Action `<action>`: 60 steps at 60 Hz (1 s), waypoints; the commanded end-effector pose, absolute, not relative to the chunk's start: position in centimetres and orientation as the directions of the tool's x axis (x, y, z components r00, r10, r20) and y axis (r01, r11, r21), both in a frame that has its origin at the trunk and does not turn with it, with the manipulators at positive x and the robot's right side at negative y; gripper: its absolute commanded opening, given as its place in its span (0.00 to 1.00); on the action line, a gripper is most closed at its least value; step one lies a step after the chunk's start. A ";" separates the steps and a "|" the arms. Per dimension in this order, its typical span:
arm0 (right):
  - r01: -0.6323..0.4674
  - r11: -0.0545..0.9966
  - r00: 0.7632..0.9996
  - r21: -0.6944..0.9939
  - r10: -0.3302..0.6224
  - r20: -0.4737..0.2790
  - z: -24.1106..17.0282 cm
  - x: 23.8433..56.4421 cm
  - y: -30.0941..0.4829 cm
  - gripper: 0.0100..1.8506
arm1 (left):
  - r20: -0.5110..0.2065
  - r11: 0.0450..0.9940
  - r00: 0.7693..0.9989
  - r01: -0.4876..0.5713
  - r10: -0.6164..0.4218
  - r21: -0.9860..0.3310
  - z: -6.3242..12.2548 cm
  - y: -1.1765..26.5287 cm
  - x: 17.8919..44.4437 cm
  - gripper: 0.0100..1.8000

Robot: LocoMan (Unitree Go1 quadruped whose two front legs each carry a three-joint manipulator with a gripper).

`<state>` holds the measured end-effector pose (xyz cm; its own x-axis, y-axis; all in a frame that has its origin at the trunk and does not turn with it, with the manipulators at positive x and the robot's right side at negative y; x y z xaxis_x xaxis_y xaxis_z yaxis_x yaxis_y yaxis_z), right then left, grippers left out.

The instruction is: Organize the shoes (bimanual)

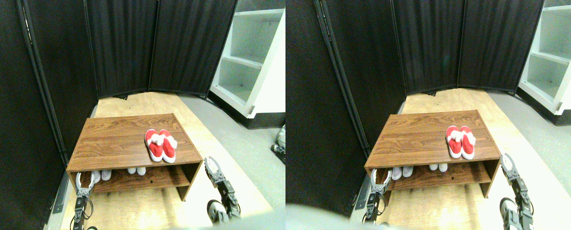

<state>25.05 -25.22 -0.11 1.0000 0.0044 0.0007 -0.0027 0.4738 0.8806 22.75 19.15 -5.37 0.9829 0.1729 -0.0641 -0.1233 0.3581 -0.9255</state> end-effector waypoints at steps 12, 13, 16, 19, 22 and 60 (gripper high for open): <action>-0.035 0.468 0.999 0.883 0.023 0.028 0.1 25.4 -24.2 0.00 | 0.110 0.389 0.972 0.021 0.208 -0.921 -4.2 18.9 23.0 0.31; -0.036 0.462 0.999 0.886 0.027 0.027 0.1 25.4 -24.1 0.00 | 0.107 0.385 0.973 0.021 0.204 -0.923 -4.3 19.0 23.0 0.30; -0.029 0.456 0.999 0.890 0.026 0.020 0.1 25.5 -24.0 0.00 | 0.098 0.382 0.972 0.011 0.211 -0.924 -4.2 19.1 22.8 0.30; -0.029 0.456 0.999 0.889 0.027 0.019 0.1 25.6 -23.8 0.00 | 0.094 0.382 0.973 0.007 0.210 -0.924 -4.3 19.3 22.7 0.28; -0.032 0.453 0.999 0.891 0.031 0.019 0.1 25.7 -23.8 0.00 | 0.093 0.380 0.973 0.007 0.210 -0.925 -4.3 19.3 22.7 0.27; -0.025 0.452 1.000 0.891 0.009 0.024 0.1 25.4 -23.2 0.00 | 0.040 0.323 0.983 -0.020 0.177 -0.946 -4.7 20.2 22.3 0.24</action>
